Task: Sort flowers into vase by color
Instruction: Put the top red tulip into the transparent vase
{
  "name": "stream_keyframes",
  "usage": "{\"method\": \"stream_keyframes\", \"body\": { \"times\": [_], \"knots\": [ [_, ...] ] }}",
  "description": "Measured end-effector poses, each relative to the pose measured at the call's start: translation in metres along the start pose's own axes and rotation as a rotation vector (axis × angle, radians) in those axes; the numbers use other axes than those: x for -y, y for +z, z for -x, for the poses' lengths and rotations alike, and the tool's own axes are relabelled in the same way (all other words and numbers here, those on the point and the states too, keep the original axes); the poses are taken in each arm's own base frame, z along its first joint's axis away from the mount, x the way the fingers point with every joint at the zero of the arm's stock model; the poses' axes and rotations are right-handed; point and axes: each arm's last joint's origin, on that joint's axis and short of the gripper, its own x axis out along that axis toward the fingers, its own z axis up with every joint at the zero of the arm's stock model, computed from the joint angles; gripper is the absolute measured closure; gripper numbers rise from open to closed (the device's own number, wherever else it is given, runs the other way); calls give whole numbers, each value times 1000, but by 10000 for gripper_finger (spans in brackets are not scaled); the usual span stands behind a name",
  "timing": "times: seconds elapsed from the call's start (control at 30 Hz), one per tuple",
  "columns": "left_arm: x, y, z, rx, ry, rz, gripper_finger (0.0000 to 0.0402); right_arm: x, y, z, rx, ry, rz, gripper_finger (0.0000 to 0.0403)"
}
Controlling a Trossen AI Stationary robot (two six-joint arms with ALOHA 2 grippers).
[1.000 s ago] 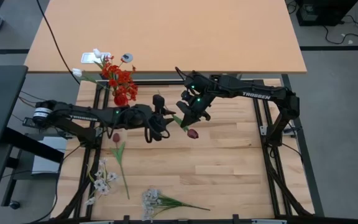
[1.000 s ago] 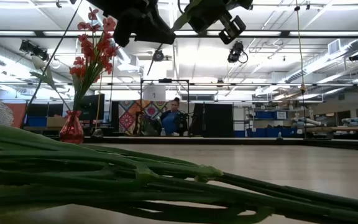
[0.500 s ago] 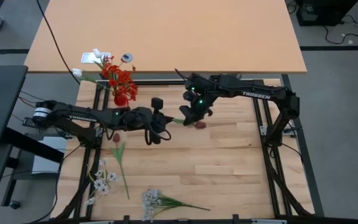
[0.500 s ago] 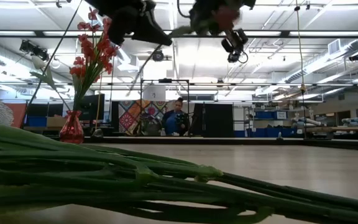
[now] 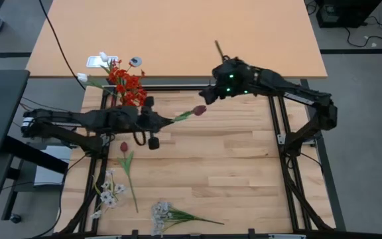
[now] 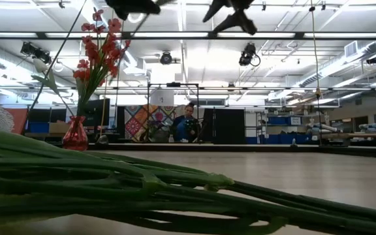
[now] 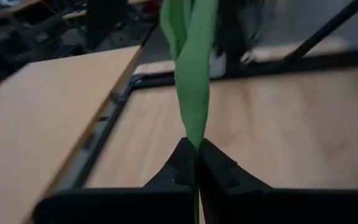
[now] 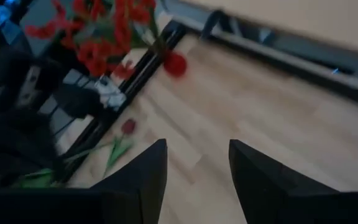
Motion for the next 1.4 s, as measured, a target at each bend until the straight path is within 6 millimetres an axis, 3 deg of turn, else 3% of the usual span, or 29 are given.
{"method": "stream_keyframes", "body": {
  "times": [0.13,0.3,0.5,0.63,0.73,0.87,1.03,1.2,1.4],
  "knots": [
    [5,10,21,90,-101,115,398,-1,1,23,68,-31,47,224],
    [15,24,54,233,-263,190,398,-9,-12,51,64,-24,68,224],
    [29,33,96,359,-436,201,393,-34,-48,84,36,-12,84,224],
    [40,33,110,365,-527,216,392,-48,-82,90,21,-1,63,224],
    [49,32,115,352,-581,209,391,-55,-111,83,-14,-13,44,224],
    [54,31,117,344,-598,204,390,-63,-153,59,-57,-18,-14,224],
    [44,33,129,414,-590,177,389,-71,-190,31,7,-18,-64,225],
    [25,23,150,416,-595,142,389,-74,-213,4,31,-46,-146,225],
    [11,10,174,403,-754,147,389,-79,-230,-22,24,-67,-244,225]
  ]
}}
